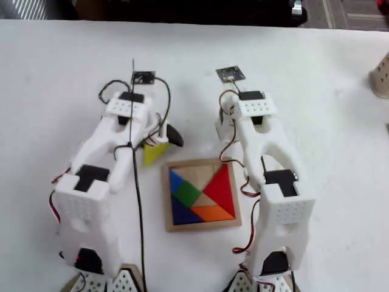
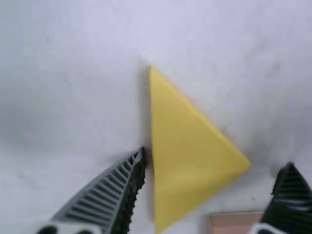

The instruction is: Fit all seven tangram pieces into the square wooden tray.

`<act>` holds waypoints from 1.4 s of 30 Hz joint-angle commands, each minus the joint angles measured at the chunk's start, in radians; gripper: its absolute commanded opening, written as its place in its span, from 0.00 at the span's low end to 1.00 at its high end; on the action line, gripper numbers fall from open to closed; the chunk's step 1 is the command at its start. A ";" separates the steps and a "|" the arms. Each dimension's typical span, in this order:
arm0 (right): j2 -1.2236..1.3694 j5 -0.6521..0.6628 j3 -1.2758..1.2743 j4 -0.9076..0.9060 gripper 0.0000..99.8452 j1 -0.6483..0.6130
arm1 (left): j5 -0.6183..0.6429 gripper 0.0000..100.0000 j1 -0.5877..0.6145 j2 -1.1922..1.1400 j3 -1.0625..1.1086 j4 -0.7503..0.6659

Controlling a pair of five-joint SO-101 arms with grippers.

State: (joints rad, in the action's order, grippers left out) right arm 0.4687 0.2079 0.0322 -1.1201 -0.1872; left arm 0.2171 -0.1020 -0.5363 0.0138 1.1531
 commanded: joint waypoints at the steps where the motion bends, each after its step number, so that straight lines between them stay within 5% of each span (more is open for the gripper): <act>1: -0.053 0.011 0.006 -0.007 0.02 0.007 | 0.008 0.40 0.013 -0.010 -0.005 0.005; 21: -0.058 0.011 0.008 -0.007 0.02 0.007 | -0.051 0.40 -0.044 0.262 0.178 -0.163; 30: -0.056 0.011 0.009 -0.007 0.02 0.007 | -0.040 0.49 -0.018 0.251 0.147 -0.153; 42: -0.053 0.012 0.011 -0.007 0.02 0.005 | -0.043 0.49 -0.039 0.122 -0.071 0.054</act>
State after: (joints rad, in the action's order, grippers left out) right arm 0.4687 0.2079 0.0322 -1.1201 -0.1872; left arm 0.1834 -0.1358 -0.4442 0.0752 1.1116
